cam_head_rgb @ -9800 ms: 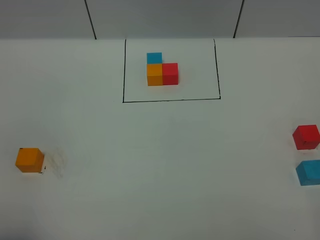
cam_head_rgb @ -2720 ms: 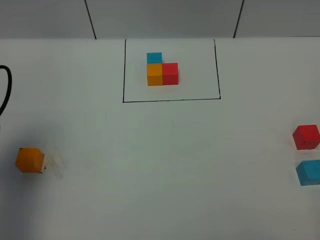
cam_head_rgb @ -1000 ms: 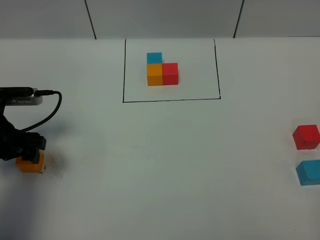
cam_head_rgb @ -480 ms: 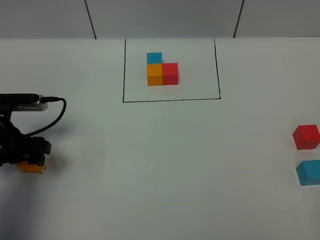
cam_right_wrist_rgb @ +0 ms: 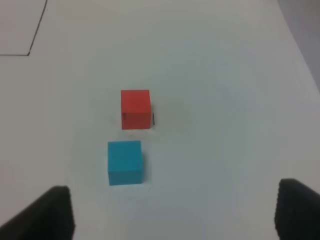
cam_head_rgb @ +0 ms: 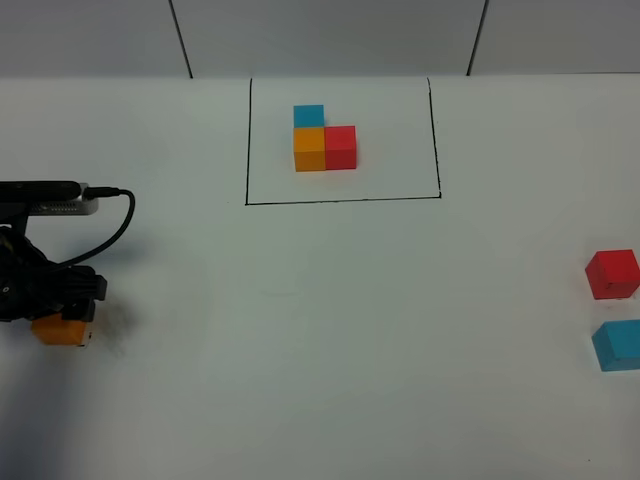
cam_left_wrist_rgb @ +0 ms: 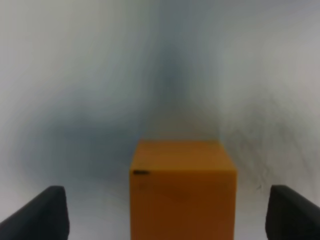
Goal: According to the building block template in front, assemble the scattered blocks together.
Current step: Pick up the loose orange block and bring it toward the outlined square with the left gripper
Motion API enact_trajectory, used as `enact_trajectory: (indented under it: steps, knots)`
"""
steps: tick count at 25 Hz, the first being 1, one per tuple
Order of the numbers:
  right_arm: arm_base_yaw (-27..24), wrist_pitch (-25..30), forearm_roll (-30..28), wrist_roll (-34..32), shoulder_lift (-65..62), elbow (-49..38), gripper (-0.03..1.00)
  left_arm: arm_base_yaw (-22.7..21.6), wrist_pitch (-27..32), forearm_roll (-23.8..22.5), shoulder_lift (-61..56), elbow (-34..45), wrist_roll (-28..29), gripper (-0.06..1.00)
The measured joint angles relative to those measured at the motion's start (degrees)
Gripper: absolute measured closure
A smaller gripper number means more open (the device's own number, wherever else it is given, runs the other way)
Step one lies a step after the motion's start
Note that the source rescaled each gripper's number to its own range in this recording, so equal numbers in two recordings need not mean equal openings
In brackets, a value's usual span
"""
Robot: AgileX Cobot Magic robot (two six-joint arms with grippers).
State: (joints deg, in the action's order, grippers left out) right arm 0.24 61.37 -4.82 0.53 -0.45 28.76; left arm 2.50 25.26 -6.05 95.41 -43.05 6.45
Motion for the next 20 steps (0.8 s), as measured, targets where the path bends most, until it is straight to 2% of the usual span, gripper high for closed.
enact_trajectory:
  steps: [12,17,20]
  knots:
    - [0.0,0.0,0.0,0.0,0.0,0.0,0.16,0.0,-2.0,0.3,3.4,0.2,0.0,-0.04]
    - [0.0,0.0,0.0,0.0,0.0,0.0,0.16,0.0,-3.0,0.3,3.5,0.2,0.0,0.04]
    - [0.0,0.0,0.0,0.0,0.0,0.0,0.16,0.0,-3.0,0.3,4.8,0.2,0.0,0.13]
